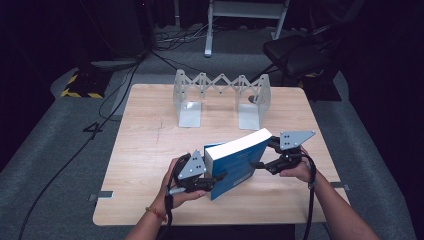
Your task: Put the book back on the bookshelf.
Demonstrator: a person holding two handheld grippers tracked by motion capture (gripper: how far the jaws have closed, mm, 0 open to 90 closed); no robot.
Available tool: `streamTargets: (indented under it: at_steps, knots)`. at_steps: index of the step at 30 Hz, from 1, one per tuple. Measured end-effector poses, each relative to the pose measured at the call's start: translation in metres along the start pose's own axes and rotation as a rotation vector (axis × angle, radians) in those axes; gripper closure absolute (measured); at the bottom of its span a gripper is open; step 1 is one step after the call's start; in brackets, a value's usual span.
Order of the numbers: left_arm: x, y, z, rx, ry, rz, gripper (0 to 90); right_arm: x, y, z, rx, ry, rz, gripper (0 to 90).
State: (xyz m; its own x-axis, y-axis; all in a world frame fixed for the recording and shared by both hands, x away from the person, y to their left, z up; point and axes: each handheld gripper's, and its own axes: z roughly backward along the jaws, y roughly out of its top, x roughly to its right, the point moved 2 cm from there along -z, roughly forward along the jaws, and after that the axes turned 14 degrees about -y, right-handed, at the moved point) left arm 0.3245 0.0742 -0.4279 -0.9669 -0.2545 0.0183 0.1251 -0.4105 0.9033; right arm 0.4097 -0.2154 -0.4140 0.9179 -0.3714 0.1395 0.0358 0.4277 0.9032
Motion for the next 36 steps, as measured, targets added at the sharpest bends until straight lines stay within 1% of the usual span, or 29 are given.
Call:
streamTargets:
  at_steps: [2, 3, 5, 6, 7, 9, 10, 12, 14, 15, 16, 17, 18, 20, 25, 26, 28, 29, 31, 32, 33, 36]
  knots:
    - [0.002, -0.009, -0.003, -0.045, 0.018, 0.02, 43.1, -0.001, 0.0, 0.001, -0.002, -0.005, 0.001, 35.0]
    - [0.003, -0.013, -0.004, -0.059, 0.023, 0.031, 42.2, -0.002, 0.0, 0.002, -0.004, -0.007, 0.003, 35.4]
    - [0.006, -0.021, -0.008, -0.101, 0.037, 0.029, 43.8, -0.003, 0.0, 0.004, -0.004, -0.01, 0.007, 36.5]
    - [0.007, -0.024, -0.008, -0.08, 0.031, 0.035, 45.9, -0.004, 0.0, 0.006, -0.003, -0.008, 0.003, 37.7]
    - [0.006, -0.024, -0.007, -0.066, 0.03, 0.049, 49.2, -0.004, -0.001, 0.008, -0.004, -0.006, 0.008, 39.4]
    - [0.006, -0.024, -0.007, -0.065, 0.029, 0.05, 49.1, -0.006, -0.002, 0.014, -0.003, 0.001, 0.012, 43.7]
    - [0.004, -0.023, -0.007, -0.068, 0.034, 0.044, 49.1, -0.006, -0.002, 0.014, -0.003, 0.001, 0.012, 43.7]
    - [0.002, -0.022, -0.007, -0.063, 0.046, 0.041, 46.9, -0.01, -0.004, 0.021, -0.007, 0.003, 0.024, 47.9]
    - [-0.001, -0.021, -0.007, -0.068, 0.052, 0.03, 44.6, -0.014, -0.005, 0.028, -0.006, 0.008, 0.041, 51.3]
    - [-0.004, -0.021, -0.007, -0.067, 0.061, 0.032, 42.7, -0.018, -0.007, 0.033, -0.003, 0.017, 0.05, 54.0]
    - [-0.004, -0.021, -0.007, -0.067, 0.061, 0.032, 42.1, -0.018, -0.007, 0.033, -0.003, 0.017, 0.05, 54.0]
    - [-0.007, -0.02, -0.006, -0.074, 0.065, 0.024, 41.2, -0.023, -0.006, 0.038, 0.001, 0.029, 0.065, 56.6]
    - [-0.009, -0.02, -0.006, -0.071, 0.07, 0.029, 40.5, -0.026, -0.006, 0.039, 0.004, 0.033, 0.07, 57.3]
    - [-0.012, -0.019, -0.006, -0.064, 0.068, 0.031, 39.2, -0.031, -0.003, 0.041, 0.004, 0.03, 0.087, 58.1]
    - [-0.014, -0.016, -0.008, -0.06, 0.065, 0.017, 38.0, -0.044, 0.008, 0.036, 0.01, -0.004, 0.089, 57.0]
    - [-0.015, -0.016, -0.008, -0.057, 0.063, 0.019, 37.7, -0.045, 0.01, 0.034, 0.011, -0.011, 0.084, 57.0]
    - [-0.016, -0.016, -0.009, -0.051, 0.066, 0.021, 37.3, -0.048, 0.013, 0.033, 0.012, -0.04, 0.076, 56.4]
    - [-0.016, -0.016, -0.01, -0.049, 0.066, 0.021, 37.1, -0.049, 0.015, 0.032, 0.014, -0.051, 0.064, 57.1]
    - [-0.018, -0.015, -0.011, -0.047, 0.069, 0.017, 36.5, -0.051, 0.016, 0.032, 0.007, -0.071, 0.052, 57.7]
    - [-0.018, -0.015, -0.011, -0.047, 0.069, 0.017, 36.0, -0.052, 0.016, 0.033, 0.009, -0.078, 0.058, 58.3]
    - [-0.019, -0.013, -0.013, -0.045, 0.066, 0.024, 35.1, -0.054, 0.016, 0.033, 0.01, -0.086, 0.055, 58.8]
    - [-0.023, -0.01, -0.017, -0.042, 0.069, 0.021, 33.5, -0.056, 0.016, 0.035, 0.009, -0.112, 0.045, 59.8]
